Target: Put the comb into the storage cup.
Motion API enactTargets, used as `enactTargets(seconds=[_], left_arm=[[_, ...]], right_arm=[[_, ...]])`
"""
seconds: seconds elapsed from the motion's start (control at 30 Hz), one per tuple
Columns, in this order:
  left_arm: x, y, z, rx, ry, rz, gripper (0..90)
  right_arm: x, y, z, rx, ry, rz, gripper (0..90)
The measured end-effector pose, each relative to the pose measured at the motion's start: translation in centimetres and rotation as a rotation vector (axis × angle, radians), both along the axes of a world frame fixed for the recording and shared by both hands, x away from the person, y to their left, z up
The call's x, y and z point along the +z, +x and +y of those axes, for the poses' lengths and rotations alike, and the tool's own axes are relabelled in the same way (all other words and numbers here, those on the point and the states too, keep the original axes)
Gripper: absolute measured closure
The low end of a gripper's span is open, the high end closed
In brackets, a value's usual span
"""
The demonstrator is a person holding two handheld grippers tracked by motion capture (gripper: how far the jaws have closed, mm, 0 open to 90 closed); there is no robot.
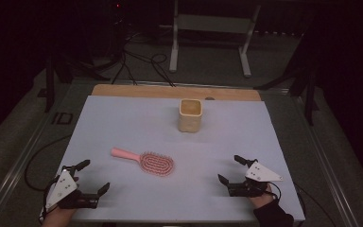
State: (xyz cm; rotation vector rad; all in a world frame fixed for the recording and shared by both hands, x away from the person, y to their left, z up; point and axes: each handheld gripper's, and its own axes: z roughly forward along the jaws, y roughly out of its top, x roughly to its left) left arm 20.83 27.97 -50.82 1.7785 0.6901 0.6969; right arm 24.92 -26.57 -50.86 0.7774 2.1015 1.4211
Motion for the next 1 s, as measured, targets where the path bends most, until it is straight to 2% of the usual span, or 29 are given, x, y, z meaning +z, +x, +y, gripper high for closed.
enactTargets(seconds=[0.17,0.4,0.63,0.7,0.8,0.87,1.0], left_arm=[[0.1,0.0,0.0,-0.001,0.004,-0.003,0.0],[0.1,0.0,-0.3,-0.009,0.029,0.012,0.0],[0.4,-0.2,-0.5,-0.010,0.020,0.018,0.0],[0.7,-0.2,-0.5,-0.012,0.017,0.027,0.0],[1.4,-0.3,-0.6,-0.016,0.013,0.019,0.0],[1.8,-0.2,-0.7,-0.019,0.011,0.013,0.0],[2.4,0.1,-0.8,-0.028,0.005,0.035,0.0]], right_arm=[[-0.1,0.0,0.2,0.008,-0.023,-0.001,9.1],[0.0,-0.1,0.2,0.006,-0.025,-0.002,9.1],[0.0,-0.1,0.4,0.015,-0.024,0.000,9.1],[0.0,-0.1,0.4,0.018,-0.020,-0.004,9.1],[0.0,-0.1,0.4,0.016,-0.024,-0.007,9.1],[0.1,-0.1,0.3,0.018,-0.009,-0.009,9.1],[0.2,-0.2,0.4,0.012,-0.014,-0.017,9.1]])
